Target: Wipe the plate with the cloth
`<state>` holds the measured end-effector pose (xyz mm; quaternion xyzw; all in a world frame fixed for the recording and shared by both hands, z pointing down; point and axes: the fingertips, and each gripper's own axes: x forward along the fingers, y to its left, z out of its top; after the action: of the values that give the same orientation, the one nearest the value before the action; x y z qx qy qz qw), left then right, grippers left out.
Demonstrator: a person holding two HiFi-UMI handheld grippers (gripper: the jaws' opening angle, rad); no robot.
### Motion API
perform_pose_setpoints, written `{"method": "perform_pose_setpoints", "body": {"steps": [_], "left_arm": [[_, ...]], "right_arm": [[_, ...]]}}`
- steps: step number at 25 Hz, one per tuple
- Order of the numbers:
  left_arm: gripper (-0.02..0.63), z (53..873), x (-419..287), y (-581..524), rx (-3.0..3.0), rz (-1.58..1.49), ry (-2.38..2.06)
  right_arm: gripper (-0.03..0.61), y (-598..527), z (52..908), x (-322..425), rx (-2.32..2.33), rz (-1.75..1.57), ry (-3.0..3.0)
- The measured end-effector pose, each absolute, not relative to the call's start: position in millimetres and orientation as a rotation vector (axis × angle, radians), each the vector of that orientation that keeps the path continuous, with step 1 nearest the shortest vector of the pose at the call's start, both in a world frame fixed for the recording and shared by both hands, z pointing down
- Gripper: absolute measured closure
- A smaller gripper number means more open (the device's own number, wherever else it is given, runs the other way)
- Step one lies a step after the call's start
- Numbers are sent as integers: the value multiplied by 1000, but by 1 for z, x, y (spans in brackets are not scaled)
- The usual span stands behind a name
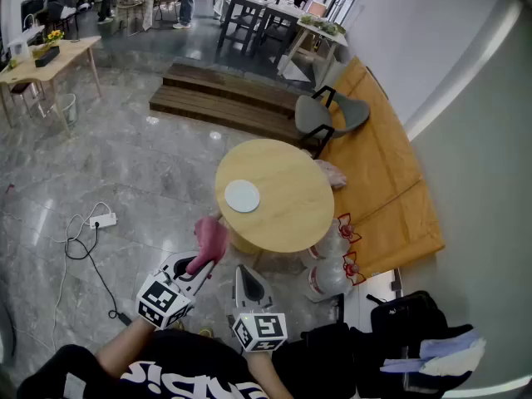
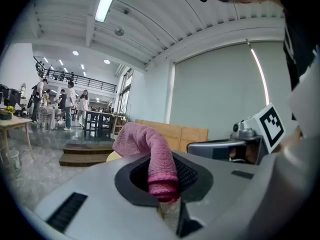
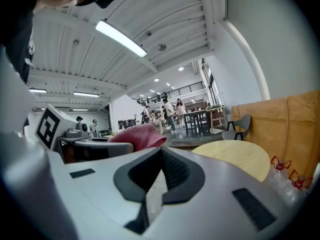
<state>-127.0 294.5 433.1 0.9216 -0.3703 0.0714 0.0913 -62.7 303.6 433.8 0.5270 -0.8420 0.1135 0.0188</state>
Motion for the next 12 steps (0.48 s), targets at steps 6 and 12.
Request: {"method": "perform_pose_setpoints", "body": {"steps": [6,12], "left_arm": [[561,432,-124,297,2738,217,-1106],[561,433,-117,300,2742,229,-1098]], "right_arm": [[558,305,430,-59,1636,339,-2624],[558,309,427,-53,1632,347,-2654]]}}
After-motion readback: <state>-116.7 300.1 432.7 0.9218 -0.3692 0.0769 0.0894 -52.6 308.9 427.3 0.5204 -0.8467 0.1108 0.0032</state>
